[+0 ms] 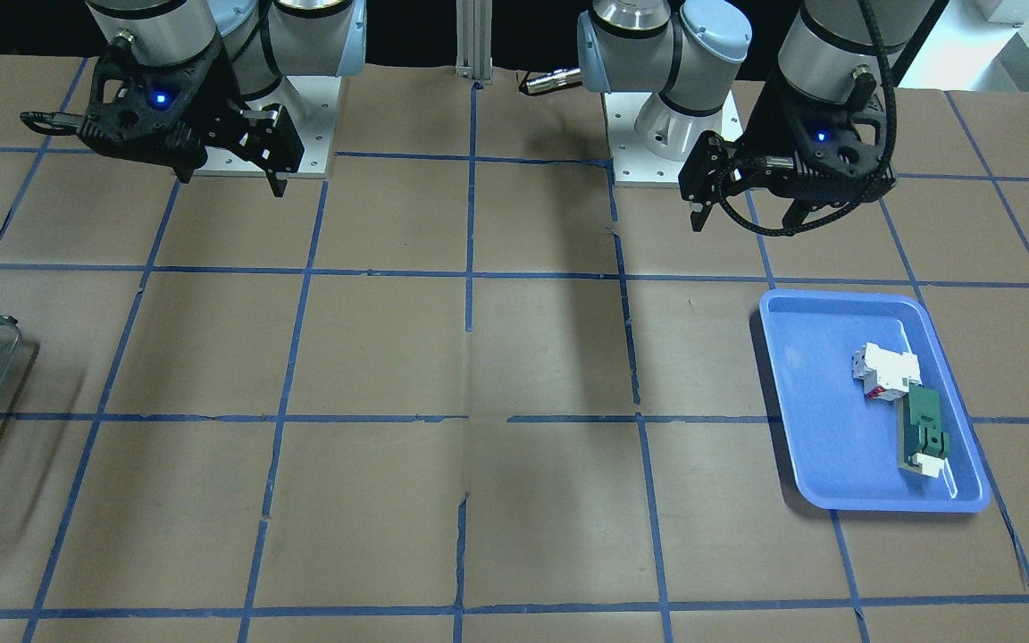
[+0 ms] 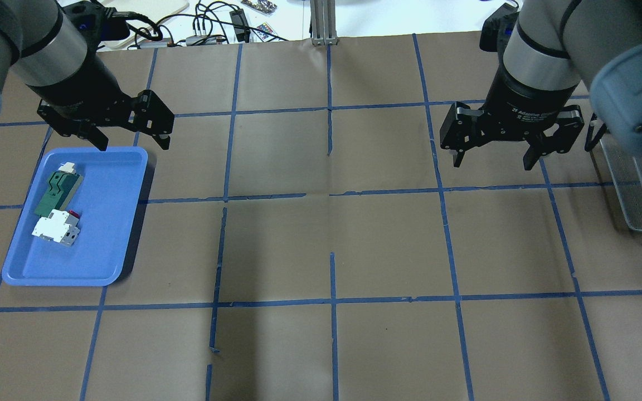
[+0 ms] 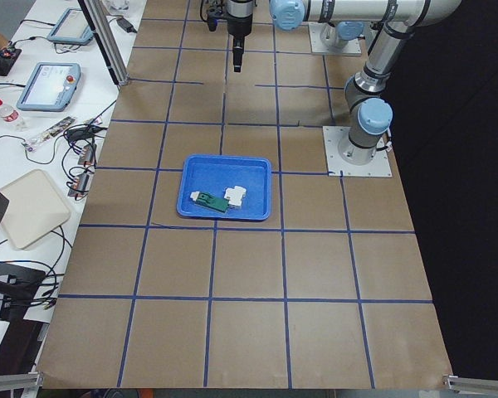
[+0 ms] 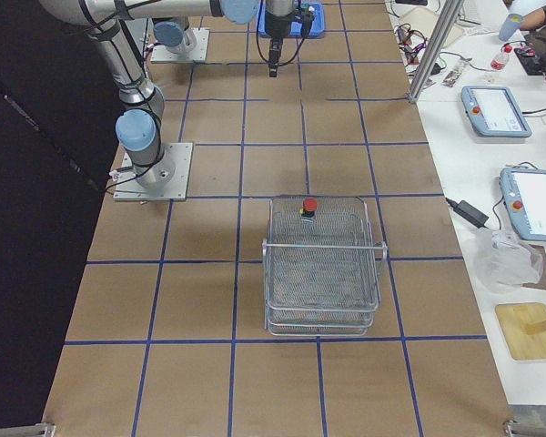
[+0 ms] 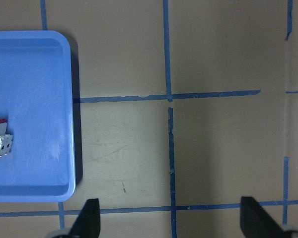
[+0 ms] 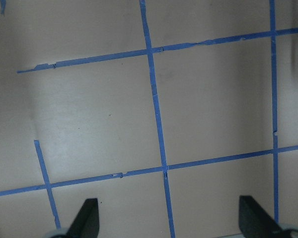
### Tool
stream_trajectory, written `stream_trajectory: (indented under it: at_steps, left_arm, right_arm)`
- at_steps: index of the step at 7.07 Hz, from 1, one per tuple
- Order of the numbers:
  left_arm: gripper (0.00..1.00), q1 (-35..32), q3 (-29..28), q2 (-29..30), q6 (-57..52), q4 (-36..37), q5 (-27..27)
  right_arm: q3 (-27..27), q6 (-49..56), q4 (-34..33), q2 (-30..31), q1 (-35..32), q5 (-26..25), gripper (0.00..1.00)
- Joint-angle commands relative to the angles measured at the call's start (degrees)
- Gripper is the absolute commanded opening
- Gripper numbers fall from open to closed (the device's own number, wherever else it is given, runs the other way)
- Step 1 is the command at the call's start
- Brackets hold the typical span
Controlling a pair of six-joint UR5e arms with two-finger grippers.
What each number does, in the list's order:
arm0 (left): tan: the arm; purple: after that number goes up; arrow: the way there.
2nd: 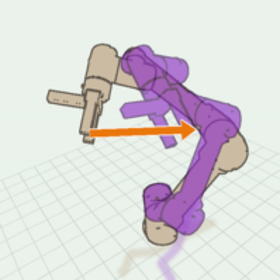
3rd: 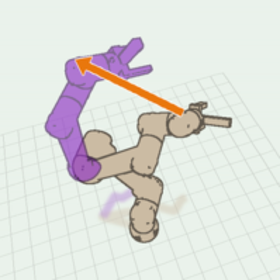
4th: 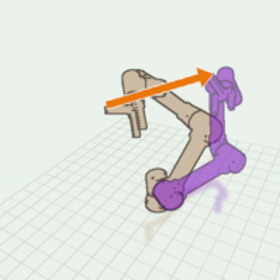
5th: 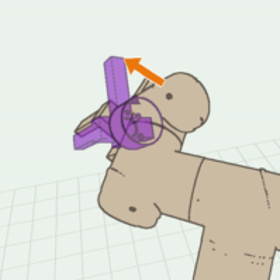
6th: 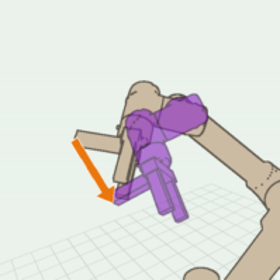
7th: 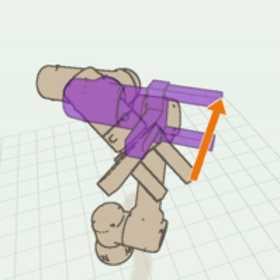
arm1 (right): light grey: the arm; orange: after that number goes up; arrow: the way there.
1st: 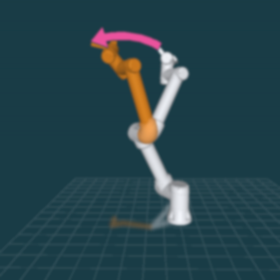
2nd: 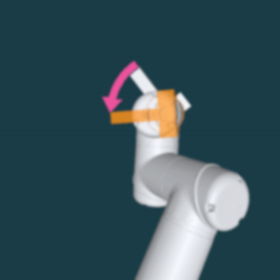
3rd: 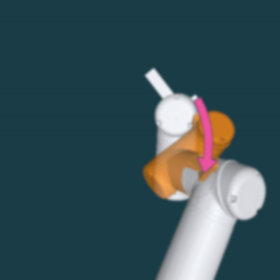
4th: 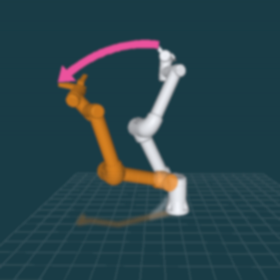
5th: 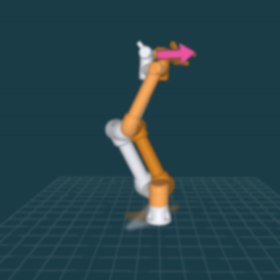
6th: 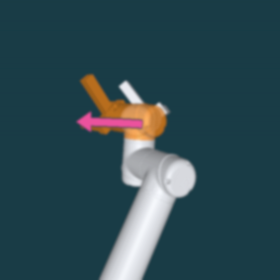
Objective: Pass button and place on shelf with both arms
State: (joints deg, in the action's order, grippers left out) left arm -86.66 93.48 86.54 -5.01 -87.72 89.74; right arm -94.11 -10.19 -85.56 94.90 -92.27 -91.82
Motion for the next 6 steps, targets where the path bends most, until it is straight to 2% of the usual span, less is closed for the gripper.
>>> stream_trajectory:
  at_steps: [1, 3, 6]
  left_arm:
    - [1.0, 0.0, 0.04, 0.03, 0.09, 0.0, 0.0]
    - [1.0, 0.0, 0.04, 0.03, 0.09, 0.0, 0.0]
    - [1.0, 0.0, 0.04, 0.12, 0.09, 0.0, 0.0]
  right_arm:
    - [0.42, 3.22, 1.45, 0.72, 3.66, 0.15, 1.0]
    - [-0.02, 2.81, 1.1, 2.74, 3.33, 0.41, 1.0]
    - [-0.11, 2.89, 1.01, 2.66, 3.33, 0.5, 1.0]
